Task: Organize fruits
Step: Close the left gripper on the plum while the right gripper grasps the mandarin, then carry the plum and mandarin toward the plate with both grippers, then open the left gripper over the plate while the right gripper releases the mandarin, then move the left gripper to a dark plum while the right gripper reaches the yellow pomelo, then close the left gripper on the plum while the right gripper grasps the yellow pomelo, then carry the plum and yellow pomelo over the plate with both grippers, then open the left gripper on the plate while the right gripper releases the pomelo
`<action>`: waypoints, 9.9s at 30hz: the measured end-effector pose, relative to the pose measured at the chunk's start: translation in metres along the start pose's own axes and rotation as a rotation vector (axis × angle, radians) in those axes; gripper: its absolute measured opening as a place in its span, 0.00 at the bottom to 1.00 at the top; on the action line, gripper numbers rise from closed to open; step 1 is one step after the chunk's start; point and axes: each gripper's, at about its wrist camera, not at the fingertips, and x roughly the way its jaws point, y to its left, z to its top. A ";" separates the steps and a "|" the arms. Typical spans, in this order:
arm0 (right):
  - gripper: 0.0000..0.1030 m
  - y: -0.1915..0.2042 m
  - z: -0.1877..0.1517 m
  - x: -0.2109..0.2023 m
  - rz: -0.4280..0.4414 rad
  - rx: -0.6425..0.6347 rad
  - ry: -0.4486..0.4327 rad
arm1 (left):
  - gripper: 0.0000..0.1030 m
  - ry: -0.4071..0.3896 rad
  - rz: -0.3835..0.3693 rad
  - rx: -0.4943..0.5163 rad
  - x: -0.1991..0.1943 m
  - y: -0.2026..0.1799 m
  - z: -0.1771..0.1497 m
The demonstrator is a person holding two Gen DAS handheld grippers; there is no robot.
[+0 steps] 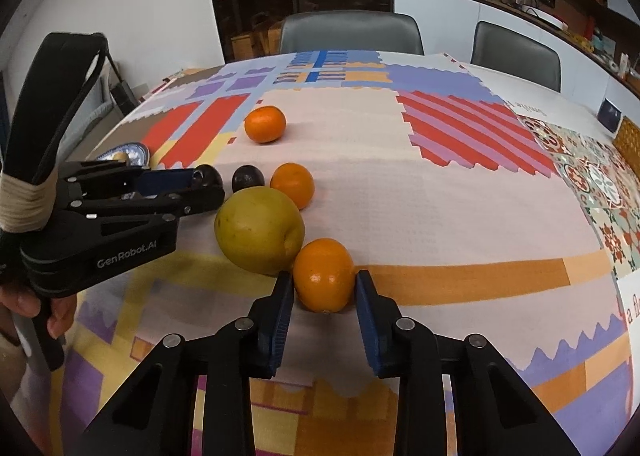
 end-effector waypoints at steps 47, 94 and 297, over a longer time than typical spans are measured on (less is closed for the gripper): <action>0.31 0.090 0.002 -0.117 0.197 -0.198 -0.183 | 0.28 -0.141 0.191 -0.286 -0.180 0.033 -0.085; 0.31 0.233 0.039 0.032 0.342 -0.353 0.107 | 0.28 0.013 0.236 -0.416 -0.109 0.174 -0.139; 0.53 0.251 0.051 0.028 0.313 -0.332 -0.017 | 0.41 0.008 0.258 -0.238 -0.110 0.204 -0.119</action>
